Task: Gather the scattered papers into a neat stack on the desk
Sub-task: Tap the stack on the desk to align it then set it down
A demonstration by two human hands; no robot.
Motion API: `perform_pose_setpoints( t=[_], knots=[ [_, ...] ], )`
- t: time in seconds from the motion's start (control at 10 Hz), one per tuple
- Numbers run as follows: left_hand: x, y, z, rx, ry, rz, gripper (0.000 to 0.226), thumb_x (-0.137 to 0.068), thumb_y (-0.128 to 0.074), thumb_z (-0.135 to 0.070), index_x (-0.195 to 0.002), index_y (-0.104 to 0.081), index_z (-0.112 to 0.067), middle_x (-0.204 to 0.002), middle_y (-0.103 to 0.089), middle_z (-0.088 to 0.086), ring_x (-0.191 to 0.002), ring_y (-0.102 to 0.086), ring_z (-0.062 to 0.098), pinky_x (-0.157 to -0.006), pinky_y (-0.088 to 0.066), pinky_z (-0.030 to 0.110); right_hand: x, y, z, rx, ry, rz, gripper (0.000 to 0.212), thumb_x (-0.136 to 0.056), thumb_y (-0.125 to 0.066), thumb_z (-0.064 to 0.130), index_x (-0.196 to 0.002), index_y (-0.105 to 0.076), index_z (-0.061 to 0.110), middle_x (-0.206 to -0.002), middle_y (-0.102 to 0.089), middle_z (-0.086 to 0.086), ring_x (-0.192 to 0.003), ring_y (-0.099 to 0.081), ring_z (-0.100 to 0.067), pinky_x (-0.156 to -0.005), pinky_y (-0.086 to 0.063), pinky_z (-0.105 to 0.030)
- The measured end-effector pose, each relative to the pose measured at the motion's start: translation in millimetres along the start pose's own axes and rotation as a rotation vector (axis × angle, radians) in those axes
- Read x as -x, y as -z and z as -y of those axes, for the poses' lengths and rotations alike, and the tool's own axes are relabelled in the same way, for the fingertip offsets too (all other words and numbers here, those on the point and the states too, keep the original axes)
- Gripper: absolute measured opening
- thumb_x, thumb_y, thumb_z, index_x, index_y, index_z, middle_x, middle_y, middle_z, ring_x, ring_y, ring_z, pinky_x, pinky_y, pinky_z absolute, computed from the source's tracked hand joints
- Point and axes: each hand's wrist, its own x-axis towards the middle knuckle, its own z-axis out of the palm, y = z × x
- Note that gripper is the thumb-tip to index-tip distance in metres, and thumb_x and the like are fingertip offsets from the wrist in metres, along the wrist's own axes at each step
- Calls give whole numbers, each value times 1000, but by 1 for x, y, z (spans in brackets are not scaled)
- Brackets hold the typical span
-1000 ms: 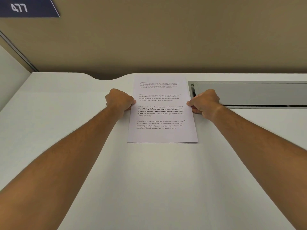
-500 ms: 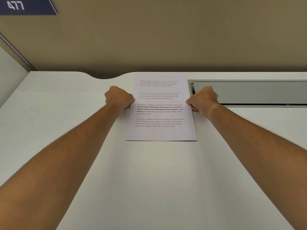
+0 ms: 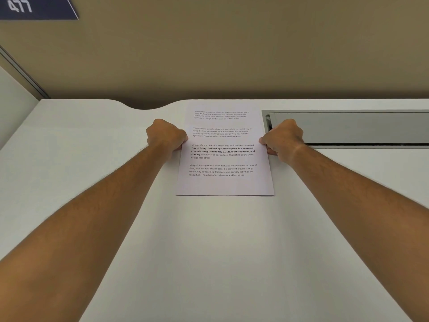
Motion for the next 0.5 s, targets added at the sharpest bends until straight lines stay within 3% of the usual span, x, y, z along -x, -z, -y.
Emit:
perform_pose_setpoints(
  t=[0.3,0.4,0.5],
  knots=[
    [-2,-2,4,-9,-2,-3,23,-75,-78,-20,-91,-70,-6,-81,-73,7,-72,-73,22,-72,-58,28,2,0,-2,8,7,-1,20,-84,-74,7,-101,-68,-1,-98,-71,-17,-86,-73,-31,-78,-62,-41],
    [0,-1,4,-31,-1,5,24,-76,-77,-24,-90,-70,-6,-81,-72,7,-72,-72,21,-63,-52,24,5,2,-2,14,23,7,14,-86,-71,9,-96,-68,0,-88,-69,-12,-77,-70,-28,-62,-58,-29],
    [5,-3,5,-53,-15,-18,24,-78,-76,-27,-88,-69,-7,-79,-70,7,-71,-70,21,-60,-50,24,12,3,-6,54,59,-37,10,-87,-66,11,-80,-64,5,-72,-61,-5,-64,-62,-22,-49,-42,-21]
  ],
)
